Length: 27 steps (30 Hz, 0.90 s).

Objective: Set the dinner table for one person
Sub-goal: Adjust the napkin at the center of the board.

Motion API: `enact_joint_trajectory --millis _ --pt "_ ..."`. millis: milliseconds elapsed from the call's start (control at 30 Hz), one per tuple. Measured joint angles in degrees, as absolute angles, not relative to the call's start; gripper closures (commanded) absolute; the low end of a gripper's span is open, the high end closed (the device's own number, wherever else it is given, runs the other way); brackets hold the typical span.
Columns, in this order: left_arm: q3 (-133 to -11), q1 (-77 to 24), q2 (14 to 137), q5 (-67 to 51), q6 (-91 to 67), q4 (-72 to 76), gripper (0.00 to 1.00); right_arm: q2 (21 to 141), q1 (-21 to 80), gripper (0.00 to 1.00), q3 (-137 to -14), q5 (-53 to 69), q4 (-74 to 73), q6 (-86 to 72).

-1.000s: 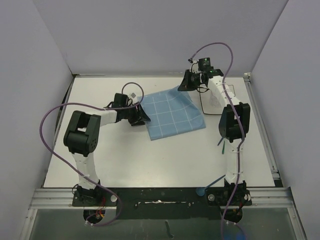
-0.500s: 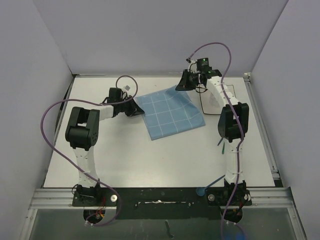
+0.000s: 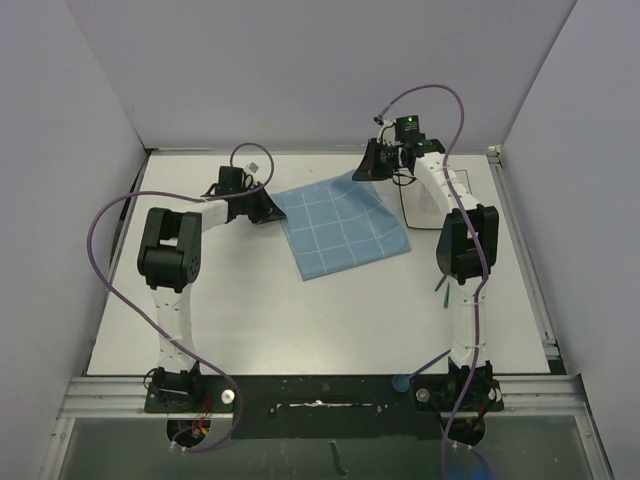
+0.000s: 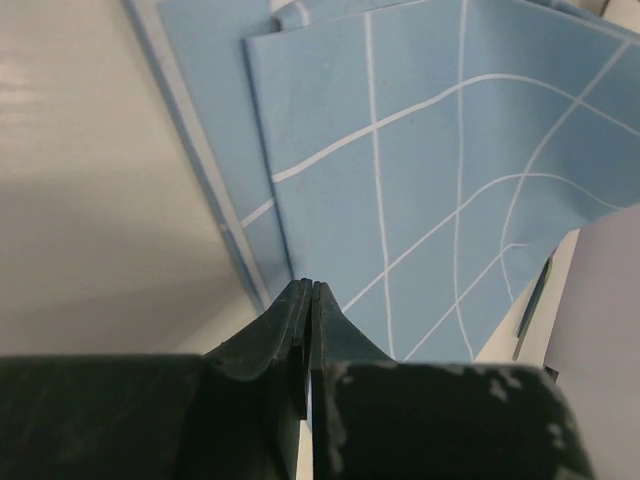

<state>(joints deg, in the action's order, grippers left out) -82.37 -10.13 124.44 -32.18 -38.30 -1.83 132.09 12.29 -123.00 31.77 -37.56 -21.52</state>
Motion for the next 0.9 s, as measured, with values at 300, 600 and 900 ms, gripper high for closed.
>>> enact_joint_trajectory --millis 300,600,900 --pt "-82.13 -10.11 126.10 -30.20 -38.79 -4.78 1.00 132.09 12.32 1.00 -123.00 31.88 -37.34 -21.52" --pt "-83.31 -9.96 127.11 -30.96 -39.46 -6.07 1.00 133.47 12.40 1.00 -125.32 36.27 -34.98 -22.70" --pt "-83.33 -9.67 127.74 -32.51 -40.18 -5.10 1.00 137.97 12.64 1.00 -132.11 39.88 -31.48 -26.70"
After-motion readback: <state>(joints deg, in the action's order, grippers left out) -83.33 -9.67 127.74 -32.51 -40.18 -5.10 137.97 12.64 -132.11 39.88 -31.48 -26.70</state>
